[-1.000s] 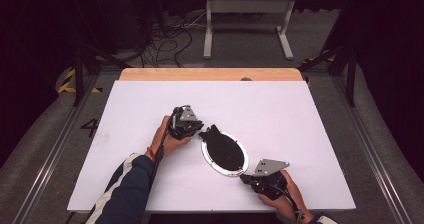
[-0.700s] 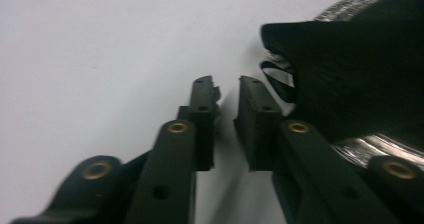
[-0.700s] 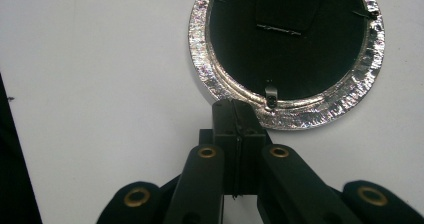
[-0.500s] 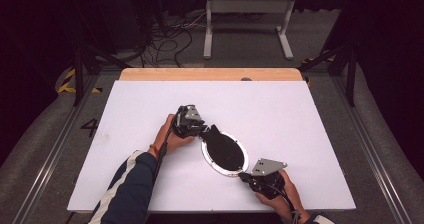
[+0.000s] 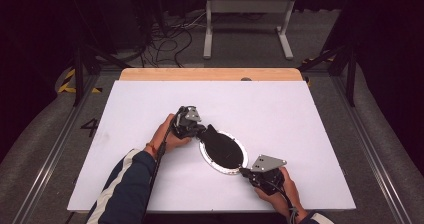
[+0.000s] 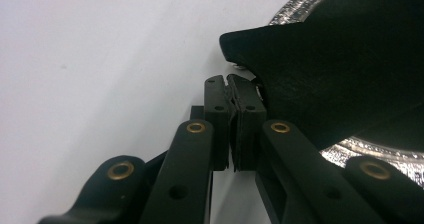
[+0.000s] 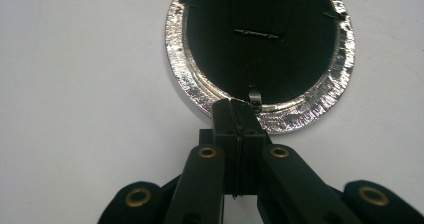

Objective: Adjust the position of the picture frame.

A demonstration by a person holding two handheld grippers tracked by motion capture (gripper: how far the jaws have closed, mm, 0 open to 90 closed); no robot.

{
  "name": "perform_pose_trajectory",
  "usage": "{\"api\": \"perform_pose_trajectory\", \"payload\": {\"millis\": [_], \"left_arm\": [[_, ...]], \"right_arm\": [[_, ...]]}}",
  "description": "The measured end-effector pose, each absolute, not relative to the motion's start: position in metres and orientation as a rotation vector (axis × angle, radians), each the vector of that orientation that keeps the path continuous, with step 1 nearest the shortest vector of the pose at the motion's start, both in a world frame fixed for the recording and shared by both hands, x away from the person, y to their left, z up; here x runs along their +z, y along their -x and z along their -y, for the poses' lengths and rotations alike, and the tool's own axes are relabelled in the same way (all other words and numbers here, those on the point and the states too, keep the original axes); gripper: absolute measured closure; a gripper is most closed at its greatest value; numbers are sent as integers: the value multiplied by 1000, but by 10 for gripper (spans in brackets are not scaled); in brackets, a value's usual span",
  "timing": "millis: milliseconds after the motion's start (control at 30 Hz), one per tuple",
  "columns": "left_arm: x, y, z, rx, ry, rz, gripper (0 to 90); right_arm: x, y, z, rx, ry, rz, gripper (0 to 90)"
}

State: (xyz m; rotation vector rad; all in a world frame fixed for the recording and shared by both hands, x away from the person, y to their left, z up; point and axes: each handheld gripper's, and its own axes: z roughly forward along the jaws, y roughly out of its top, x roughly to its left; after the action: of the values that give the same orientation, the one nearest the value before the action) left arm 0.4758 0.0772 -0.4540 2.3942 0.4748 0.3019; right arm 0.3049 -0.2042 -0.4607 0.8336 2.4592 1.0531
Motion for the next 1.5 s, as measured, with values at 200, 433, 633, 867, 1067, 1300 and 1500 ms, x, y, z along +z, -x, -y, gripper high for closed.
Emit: {"api": "perform_pose_trajectory", "payload": {"millis": [200,433,633,867,1067,1300,1500], "left_arm": [[-454,-474,-89,248,-2387,-502,869],[-456,-468,-94,258,-2368,-507,869],[-455,-468,-94,263,-2372,-517,870],[-455,-465,-96,265,-2375,-512,879],[-455,-463,-98,258,-2377,-514,888],[-455,-461,-102,241,-2383,-509,895],[-455,-459,-105,222,-2379,-523,896]], "right_arm": [[-461,-310,205,1053,-880,-2431,900],[-461,-309,203,1070,-916,-2424,900],[-462,-302,190,1082,-837,-2468,900],[-464,-301,179,1045,-774,-2436,900],[-464,-304,179,1050,-788,-2438,900],[-463,-307,179,1039,-805,-2430,900],[-463,-310,179,1035,-822,-2421,900]]}}
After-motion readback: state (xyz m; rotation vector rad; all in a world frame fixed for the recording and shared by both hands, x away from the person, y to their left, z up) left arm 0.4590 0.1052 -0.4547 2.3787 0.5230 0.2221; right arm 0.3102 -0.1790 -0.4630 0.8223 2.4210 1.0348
